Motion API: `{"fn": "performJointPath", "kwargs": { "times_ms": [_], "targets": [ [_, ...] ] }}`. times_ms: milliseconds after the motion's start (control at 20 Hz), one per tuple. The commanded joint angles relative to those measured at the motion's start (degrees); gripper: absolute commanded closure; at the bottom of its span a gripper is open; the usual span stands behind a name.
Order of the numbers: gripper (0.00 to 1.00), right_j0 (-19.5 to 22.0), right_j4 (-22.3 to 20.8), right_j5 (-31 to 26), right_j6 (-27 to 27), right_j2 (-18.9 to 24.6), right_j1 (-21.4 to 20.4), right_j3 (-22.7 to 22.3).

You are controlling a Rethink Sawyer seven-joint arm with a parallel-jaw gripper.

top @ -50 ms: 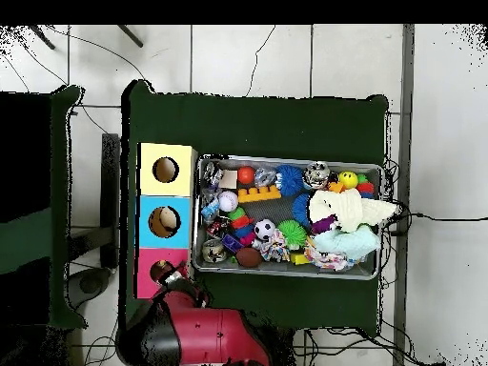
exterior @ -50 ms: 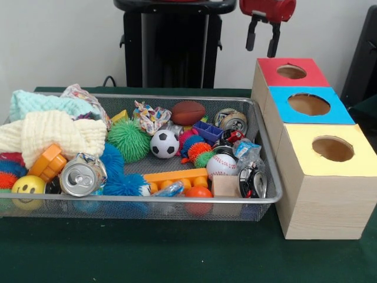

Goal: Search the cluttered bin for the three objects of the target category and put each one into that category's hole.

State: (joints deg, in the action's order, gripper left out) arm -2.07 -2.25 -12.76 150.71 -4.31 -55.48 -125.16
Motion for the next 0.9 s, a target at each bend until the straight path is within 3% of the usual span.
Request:
{"fn": "performJointPath", "kwargs": {
  "times_ms": [50,300,350,600,900],
  "targets": [
    [0.0,5.1,-5.1,-7.4,-10.1,9.1,-0.9,5.8],
    [0.0,9.7,-7.6,-8.1,-12.3,13.1,-0.7,7.0],
    [1.0,10.5,-8.9,-7.3,-11.0,14.0,-0.8,6.8],
    [1.0,8.2,-12.2,-7.1,-9.8,12.1,-0.3,8.3],
    [1.0,8.9,-12.7,-10.3,-9.9,15.1,1.5,11.1]
  ]
}}
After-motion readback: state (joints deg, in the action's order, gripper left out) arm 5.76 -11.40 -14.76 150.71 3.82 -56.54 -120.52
